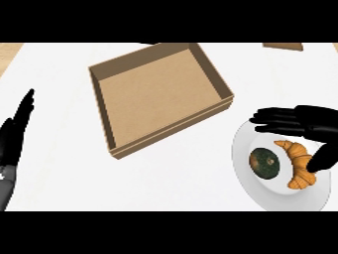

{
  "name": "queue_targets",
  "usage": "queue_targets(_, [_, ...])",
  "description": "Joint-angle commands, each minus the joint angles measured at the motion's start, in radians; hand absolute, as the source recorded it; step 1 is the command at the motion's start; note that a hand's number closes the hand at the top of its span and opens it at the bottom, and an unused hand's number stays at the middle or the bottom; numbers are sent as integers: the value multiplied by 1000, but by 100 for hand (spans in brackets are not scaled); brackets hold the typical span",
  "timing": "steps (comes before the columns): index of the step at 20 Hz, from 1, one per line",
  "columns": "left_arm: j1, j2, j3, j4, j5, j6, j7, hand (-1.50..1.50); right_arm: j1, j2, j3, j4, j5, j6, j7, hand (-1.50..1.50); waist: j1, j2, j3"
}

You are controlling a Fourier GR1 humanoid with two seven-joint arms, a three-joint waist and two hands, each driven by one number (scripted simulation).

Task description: Pick the squash from the plate and place it in the cardboard box

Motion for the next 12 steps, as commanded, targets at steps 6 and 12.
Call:
queue_targets(6, [46, 19, 31, -49, 3, -26, 25, 0, -163, 144, 152, 232, 242, -6, -129, -150, -37, -14, -2])
queue_targets(12, [-21, -21, 58, 29, -18, -11, 28, 0, -205, 236, 157, 383, 353, -107, -157, -150, -55, -13, -3])
